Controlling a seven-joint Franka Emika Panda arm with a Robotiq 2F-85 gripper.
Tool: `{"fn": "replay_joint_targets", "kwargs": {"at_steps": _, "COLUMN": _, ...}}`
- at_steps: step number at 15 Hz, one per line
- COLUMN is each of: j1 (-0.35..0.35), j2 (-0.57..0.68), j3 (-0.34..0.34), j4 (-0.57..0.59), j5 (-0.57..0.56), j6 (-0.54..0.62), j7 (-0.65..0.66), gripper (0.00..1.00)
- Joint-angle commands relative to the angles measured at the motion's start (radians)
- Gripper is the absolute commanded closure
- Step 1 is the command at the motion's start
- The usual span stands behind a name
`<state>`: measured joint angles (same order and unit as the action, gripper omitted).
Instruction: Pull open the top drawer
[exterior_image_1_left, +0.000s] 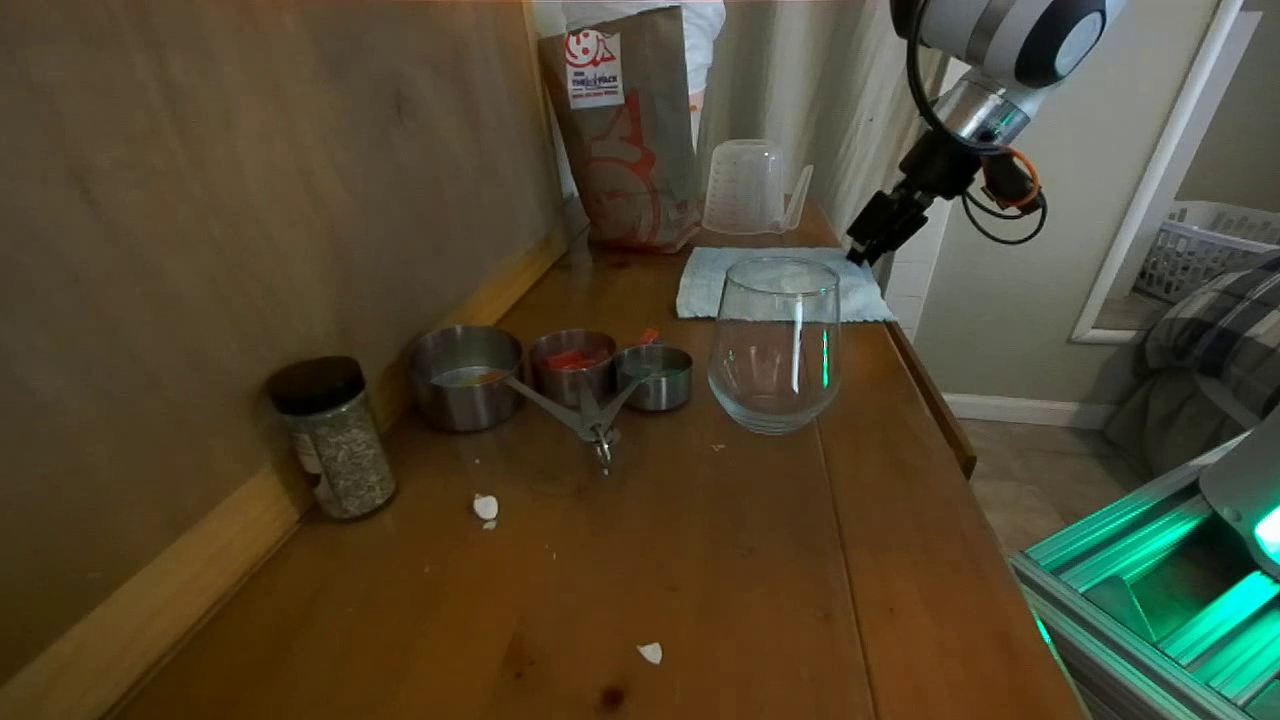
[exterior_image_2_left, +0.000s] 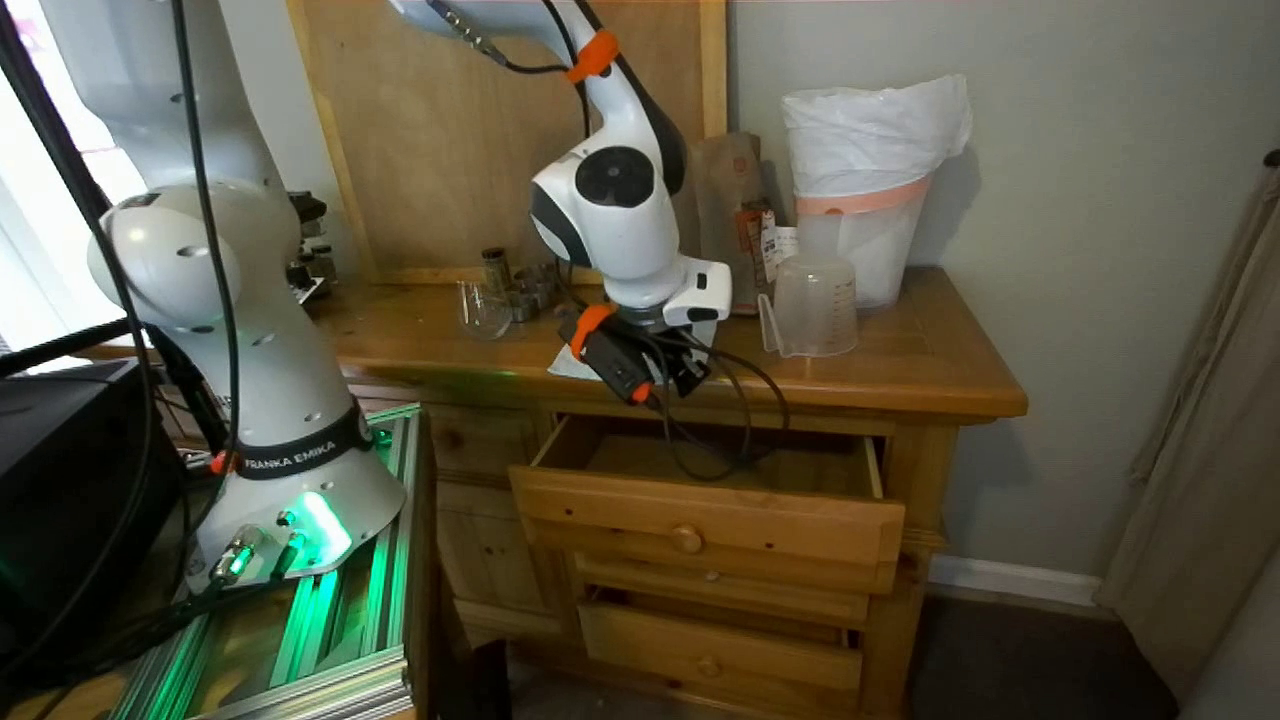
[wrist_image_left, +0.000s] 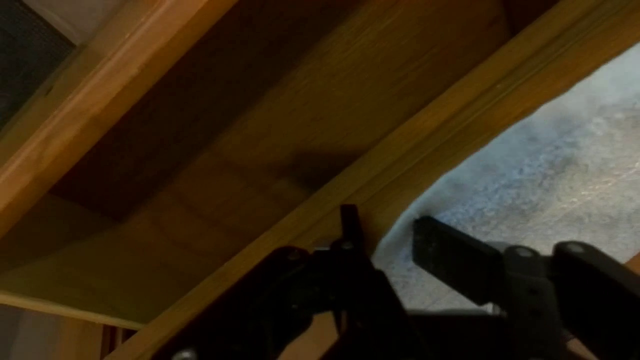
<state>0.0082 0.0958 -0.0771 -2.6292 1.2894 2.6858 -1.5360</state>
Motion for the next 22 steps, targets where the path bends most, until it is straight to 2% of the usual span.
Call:
{"fn": "replay_joint_targets", "kwargs": {"at_steps": 1, "j1": -0.001, "j2": 0.021, "j3": -0.002, "j4": 0.014, "j5": 0.020, "j6": 0.012, "j7": 0.006, "gripper": 0.95}}
{"fn": "replay_joint_targets", "kwargs": {"at_steps": 4, "j1": -0.010, "j2": 0.006, "j3": -0.014, "j4": 0.005, "j5": 0.013, "j6": 0.010, "j7": 0.012, "gripper": 1.00}}
{"fn": "replay_joint_targets", "kwargs": {"at_steps": 5, "j1": -0.013, "j2": 0.000, "j3": -0.019, "j4": 0.003, "j5": 0.011, "j6": 0.008, "j7": 0.012, "gripper": 0.96}}
{"fn": "replay_joint_targets", "kwargs": {"at_steps": 22, "j1": -0.054, "j2": 0.008, "j3": -0.135, "j4": 0.001, "j5": -0.071, "j6": -0.001, "j7": 0.106, "gripper": 0.95}}
